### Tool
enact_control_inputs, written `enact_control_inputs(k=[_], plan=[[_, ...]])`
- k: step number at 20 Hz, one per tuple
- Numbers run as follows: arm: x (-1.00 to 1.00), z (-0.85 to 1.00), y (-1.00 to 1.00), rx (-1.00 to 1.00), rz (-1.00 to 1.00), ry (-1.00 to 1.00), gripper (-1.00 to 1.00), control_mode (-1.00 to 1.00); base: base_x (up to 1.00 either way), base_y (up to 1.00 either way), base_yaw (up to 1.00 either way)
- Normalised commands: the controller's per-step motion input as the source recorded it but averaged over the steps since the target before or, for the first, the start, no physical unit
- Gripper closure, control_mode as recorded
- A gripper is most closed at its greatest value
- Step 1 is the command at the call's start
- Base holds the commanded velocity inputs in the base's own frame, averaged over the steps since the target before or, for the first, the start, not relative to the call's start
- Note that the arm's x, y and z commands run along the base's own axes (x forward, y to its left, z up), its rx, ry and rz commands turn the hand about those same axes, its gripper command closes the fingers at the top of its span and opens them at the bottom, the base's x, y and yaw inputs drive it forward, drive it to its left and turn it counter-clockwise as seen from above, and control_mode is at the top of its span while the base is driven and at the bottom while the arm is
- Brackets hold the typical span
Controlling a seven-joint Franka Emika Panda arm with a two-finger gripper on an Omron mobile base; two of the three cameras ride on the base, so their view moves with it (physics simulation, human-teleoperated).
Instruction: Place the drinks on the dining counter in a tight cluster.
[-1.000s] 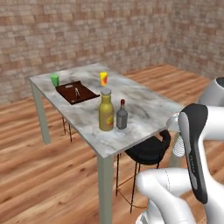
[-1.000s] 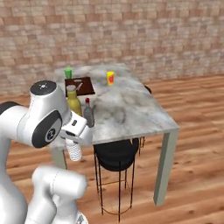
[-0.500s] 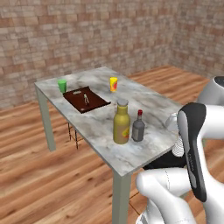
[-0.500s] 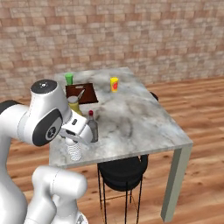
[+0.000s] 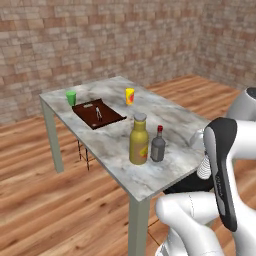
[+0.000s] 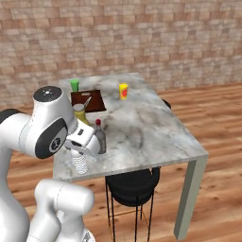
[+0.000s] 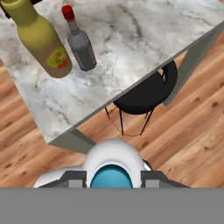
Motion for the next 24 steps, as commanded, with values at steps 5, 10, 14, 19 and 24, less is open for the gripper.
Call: enact_control_inputs(k=[5,10,14,19,24], plan=[[0.0,0.0,0.0,0.0,0.0,0.0,1.0,1.0,0.0,0.0,0.0],[0.0,0.0,0.0,0.0,0.0,0.0,1.0,1.0,0.09,0.0,0.02],[0.08,0.0,0.0,0.0,0.01,0.0,1.0,-1.0,0.2,0.0,0.04],[0.38,0.0,-0.14,0.0,0.1,0.0,1.0,-1.0,0.0,0.0,0.0],[0.43,0.0,-0.22,0.0,0.16,0.02,1.0,-1.0,0.0,0.0,0.0]])
